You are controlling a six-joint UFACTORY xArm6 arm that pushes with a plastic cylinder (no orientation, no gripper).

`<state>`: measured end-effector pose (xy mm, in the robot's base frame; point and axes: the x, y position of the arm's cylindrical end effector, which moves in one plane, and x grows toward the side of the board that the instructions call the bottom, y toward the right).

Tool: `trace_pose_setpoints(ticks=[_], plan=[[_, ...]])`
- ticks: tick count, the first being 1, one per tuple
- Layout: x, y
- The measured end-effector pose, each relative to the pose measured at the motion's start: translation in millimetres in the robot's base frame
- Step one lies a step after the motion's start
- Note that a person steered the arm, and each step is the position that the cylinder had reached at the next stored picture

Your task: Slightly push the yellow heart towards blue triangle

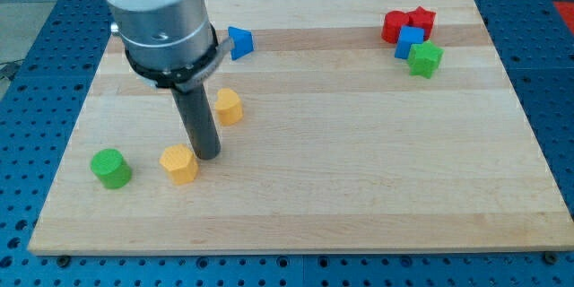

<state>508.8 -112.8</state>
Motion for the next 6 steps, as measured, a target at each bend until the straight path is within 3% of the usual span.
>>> trace_pose_setpoints(ticks=[2,4,6], plan=[[-84.6,33.8],[-90.4,34.5],[-31.4,31.3]])
